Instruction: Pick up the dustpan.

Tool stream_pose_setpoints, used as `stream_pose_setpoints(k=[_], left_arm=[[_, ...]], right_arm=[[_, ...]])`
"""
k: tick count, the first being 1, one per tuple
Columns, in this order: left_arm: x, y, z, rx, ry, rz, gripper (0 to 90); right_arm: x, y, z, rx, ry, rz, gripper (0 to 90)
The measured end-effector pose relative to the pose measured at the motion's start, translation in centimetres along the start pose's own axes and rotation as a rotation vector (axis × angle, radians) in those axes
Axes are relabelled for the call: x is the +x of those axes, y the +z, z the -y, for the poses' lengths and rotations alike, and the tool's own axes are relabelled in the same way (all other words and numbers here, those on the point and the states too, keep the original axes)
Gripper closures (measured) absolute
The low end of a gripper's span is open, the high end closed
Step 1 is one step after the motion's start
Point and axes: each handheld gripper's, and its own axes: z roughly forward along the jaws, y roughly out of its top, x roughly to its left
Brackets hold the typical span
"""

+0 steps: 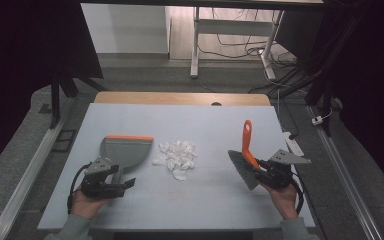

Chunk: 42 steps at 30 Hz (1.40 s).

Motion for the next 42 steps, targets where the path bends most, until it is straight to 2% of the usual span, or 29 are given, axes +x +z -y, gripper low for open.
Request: stream_pose_setpoints(k=[10,15,22,27,35,42], left_arm=[[0.0,-0.2,-0.1,0.008,0.007,-0.011,17.8],[0.0,0.0,-0.1,0.022,0.001,-0.027,17.8],[0.0,-0.1,-0.1,0.023,-0.006,-0.027,17.7],[0.0,-0.3,-0.2,0.023,0.005,-0.034,17.7],[0.0,-1.1,-0.5,0.014,0.004,-0.067,17.7],[-0.6,-2.1,-1.2,0.019,0.013,-0.098,18.1]], right_arm=[[0.0,-0.2,0.0,-0.001,0.005,0.011,70.0],[0.0,-0.1,0.0,0.000,0.005,0.009,70.0],[0.0,-0.1,0.1,0.002,0.006,0.012,70.0],[0.1,-0.1,0.0,0.001,-0.001,0.011,70.0],[0.2,-0.1,0.0,0.007,-0.007,0.017,70.0],[0.2,0.0,0.1,0.010,-0.009,0.021,70.0]])
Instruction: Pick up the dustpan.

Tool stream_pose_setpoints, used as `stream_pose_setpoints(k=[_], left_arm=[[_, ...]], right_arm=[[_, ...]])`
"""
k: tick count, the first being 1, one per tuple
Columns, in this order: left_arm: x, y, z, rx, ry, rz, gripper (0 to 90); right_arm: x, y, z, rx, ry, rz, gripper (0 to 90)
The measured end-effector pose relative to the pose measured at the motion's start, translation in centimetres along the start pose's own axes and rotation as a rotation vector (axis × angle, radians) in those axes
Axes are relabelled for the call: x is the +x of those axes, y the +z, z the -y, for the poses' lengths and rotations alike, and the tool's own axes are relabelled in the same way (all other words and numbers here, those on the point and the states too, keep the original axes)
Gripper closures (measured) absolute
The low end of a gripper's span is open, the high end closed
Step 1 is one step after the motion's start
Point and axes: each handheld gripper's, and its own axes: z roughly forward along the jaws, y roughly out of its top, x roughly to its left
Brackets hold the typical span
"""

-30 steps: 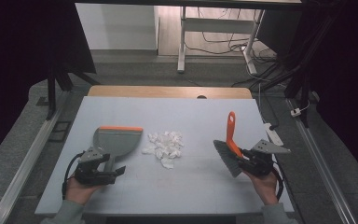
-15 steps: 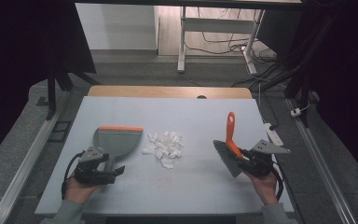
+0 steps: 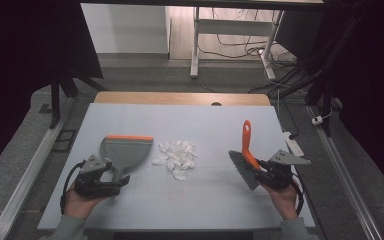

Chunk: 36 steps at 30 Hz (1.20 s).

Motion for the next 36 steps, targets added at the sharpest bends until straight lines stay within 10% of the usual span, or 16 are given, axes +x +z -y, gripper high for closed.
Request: stream_pose_setpoints(k=[13,16,27,36], left_arm=[[-0.4,0.1,-3.8,0.154,-0.004,-0.083,17.5],[-0.2,0.7,-4.4,0.208,-0.062,-0.144,18.7],[1.5,2.2,-2.5,0.280,-0.247,-0.118,12.3],[2.0,4.0,-1.6,0.325,-0.296,-0.121,12.8]], right_arm=[[-0.2,-0.3,0.0,-0.018,0.028,-0.013,70.0],[-0.2,-0.2,0.0,-0.014,0.025,-0.013,70.0],[-0.1,-0.2,0.0,-0.007,0.022,-0.007,70.0],[-0.3,-0.1,0.1,-0.007,0.023,-0.014,70.0]])
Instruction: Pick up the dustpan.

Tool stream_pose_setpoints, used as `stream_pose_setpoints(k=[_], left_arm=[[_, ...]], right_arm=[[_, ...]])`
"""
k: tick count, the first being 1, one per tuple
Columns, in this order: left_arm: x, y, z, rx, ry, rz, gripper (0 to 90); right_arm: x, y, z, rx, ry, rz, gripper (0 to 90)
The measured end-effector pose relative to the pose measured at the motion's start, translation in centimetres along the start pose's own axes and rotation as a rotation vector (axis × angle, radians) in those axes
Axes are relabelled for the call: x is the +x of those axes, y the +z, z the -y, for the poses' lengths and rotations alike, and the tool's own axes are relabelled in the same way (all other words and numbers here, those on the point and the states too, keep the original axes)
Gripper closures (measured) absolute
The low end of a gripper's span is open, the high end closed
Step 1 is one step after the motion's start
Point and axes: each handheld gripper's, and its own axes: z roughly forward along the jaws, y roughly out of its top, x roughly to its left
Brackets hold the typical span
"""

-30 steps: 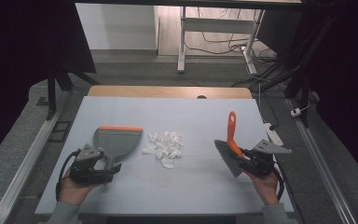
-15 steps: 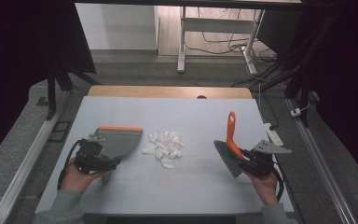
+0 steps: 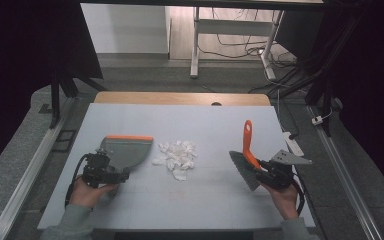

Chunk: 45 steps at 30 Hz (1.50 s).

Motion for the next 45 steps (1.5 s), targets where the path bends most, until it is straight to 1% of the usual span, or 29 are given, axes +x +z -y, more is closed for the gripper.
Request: stream_pose_setpoints(k=[2,9,12,15,16,18,20,23,30,32,33,34,35,36,37,38,40,42,45], left_arm=[[0.2,0.4,0.1,0.008,-0.011,0.006,13.6],[0.4,1.4,0.1,0.025,-0.022,0.003,16.1],[0.4,2.2,0.2,0.034,-0.030,0.002,19.4],[0.5,2.4,0.2,0.035,-0.035,0.006,21.8],[0.5,2.7,0.1,0.036,-0.040,-0.003,22.2],[0.5,2.7,0.1,0.035,-0.043,-0.008,24.8],[0.8,2.9,0.1,0.028,-0.059,0.008,26.9],[0.9,2.9,0.1,0.014,-0.069,0.008,30.1],[1.1,3.1,0.0,0.004,-0.082,0.008,38.4],[1.2,3.1,0.0,0.003,-0.083,0.013,42.8],[1.2,3.1,-0.1,0.002,-0.084,0.016,46.1],[1.3,3.1,-0.1,-0.004,-0.090,0.036,48.2],[1.3,3.1,-0.1,-0.004,-0.090,0.036,50.6],[1.3,3.1,-0.1,-0.003,-0.088,0.050,54.9],[1.4,3.1,-0.1,-0.004,-0.091,0.064,54.9],[1.4,3.1,-0.1,-0.006,-0.092,0.064,57.8],[1.5,3.0,-0.1,-0.009,-0.093,0.066,58.5],[1.7,2.9,0.0,-0.020,-0.108,0.070,59.3],[1.9,2.8,0.0,-0.027,-0.115,0.066,60.4]], right_arm=[[0.0,0.0,0.0,0.001,-0.001,0.001,70.0],[0.2,0.2,0.1,0.013,-0.008,0.001,70.0],[0.2,0.2,0.1,0.014,-0.009,0.002,70.0],[0.2,0.2,0.1,0.014,-0.009,0.001,70.0],[0.2,0.3,0.1,0.015,-0.009,0.001,70.0],[0.2,0.3,0.1,0.017,-0.011,0.002,70.0],[0.2,0.3,0.1,0.021,-0.015,0.003,70.0],[0.2,0.4,0.1,0.023,-0.018,0.004,70.0],[0.2,0.4,0.2,0.026,-0.017,0.005,70.0],[0.3,0.4,0.2,0.026,-0.018,0.005,70.0],[0.3,0.4,0.2,0.026,-0.017,0.005,70.0],[0.2,0.4,0.2,0.027,-0.018,0.005,70.0],[0.2,0.4,0.2,0.027,-0.018,0.005,70.0],[0.2,0.4,0.2,0.026,-0.019,0.007,70.0],[0.2,0.4,0.2,0.026,-0.019,0.007,70.0],[0.2,0.4,0.2,0.026,-0.019,0.007,70.0],[0.2,0.4,0.2,0.027,-0.020,0.008,70.0],[0.2,0.4,0.2,0.028,-0.021,0.008,70.0],[0.3,0.4,0.2,0.027,-0.026,0.012,70.0]])
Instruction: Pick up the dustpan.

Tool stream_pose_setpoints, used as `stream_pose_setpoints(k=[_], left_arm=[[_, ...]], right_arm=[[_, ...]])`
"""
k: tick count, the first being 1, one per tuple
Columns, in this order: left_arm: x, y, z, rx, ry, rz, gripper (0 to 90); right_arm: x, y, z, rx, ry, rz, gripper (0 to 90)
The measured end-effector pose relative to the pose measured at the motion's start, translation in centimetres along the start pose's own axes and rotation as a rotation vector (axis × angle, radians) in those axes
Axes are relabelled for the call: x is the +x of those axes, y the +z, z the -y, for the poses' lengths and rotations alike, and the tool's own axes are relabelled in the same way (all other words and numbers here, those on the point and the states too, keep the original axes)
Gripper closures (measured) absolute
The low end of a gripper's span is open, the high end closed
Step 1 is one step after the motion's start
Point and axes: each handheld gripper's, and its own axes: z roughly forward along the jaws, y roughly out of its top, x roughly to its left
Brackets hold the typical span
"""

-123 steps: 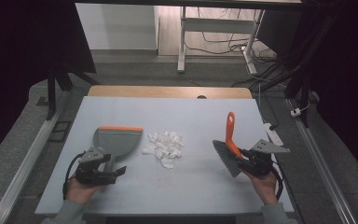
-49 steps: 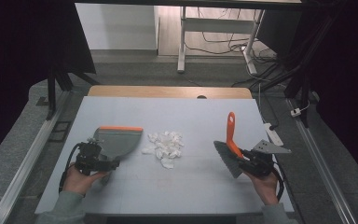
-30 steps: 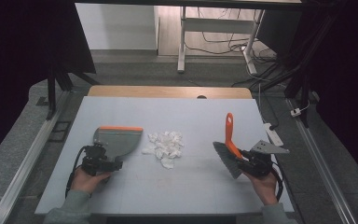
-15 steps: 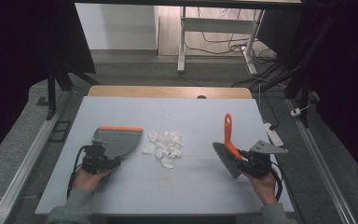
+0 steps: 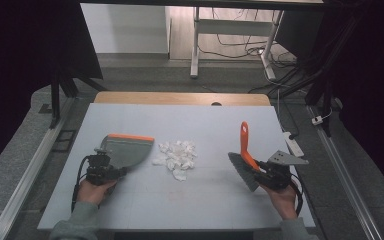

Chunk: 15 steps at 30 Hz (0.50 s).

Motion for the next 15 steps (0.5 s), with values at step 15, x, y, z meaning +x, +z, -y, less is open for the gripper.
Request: stream_pose_setpoints(k=[15], left_arm=[[0.2,-1.3,0.1,-0.093,0.018,0.002,61.3]], right_arm=[[0.1,-0.1,0.0,-0.010,-0.002,0.006,70.0]])
